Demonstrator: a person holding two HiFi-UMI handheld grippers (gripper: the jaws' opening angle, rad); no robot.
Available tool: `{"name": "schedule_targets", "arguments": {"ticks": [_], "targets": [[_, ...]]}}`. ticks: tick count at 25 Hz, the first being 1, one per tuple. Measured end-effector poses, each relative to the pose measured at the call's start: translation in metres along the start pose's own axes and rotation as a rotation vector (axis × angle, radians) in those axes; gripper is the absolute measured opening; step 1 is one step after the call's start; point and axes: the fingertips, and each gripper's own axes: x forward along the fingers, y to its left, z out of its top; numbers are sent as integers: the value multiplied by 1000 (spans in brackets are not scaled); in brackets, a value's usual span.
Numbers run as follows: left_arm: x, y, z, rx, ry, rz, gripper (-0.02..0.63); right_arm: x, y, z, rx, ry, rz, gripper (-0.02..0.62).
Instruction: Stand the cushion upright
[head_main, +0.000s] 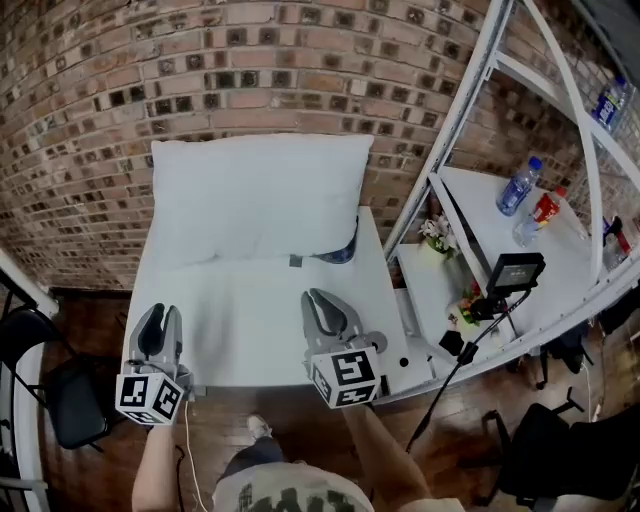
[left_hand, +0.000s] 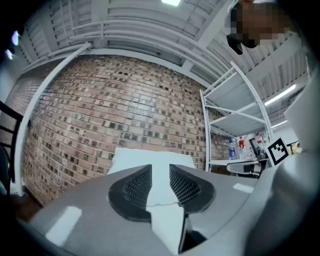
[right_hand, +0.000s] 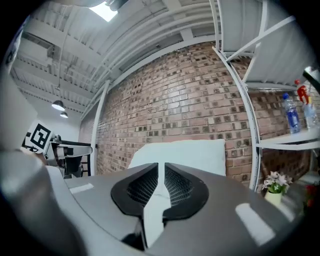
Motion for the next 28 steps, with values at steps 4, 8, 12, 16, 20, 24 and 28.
{"name": "schedule_targets", "arguments": {"ticks": [4,8,12,16,20,24,28], "targets": [[-24,-46,-9,-14,15,-34,109,-42,5,-5,30,-5,16,34],[-45,-87,-21,-58,58,-47,82,-77,13,-4,46,-5,33,23],[-62,-133,-31,-97,78,-98,71,-104,27,5,67,-26,60,13],[-79,-169,-31,-127,87,-143,64,-127,49,12,78,-37,97,2],[-94,-199,-22,-93,65,-178,24,-146,70,13,62,-32,129,0],[-113,-219,-28,-54,82,-203,0,-164,83,8,65,-13,144,0],[-130,-224,-36,-53,100,-201,0,-177,92,5,58,-12,143,0]]}}
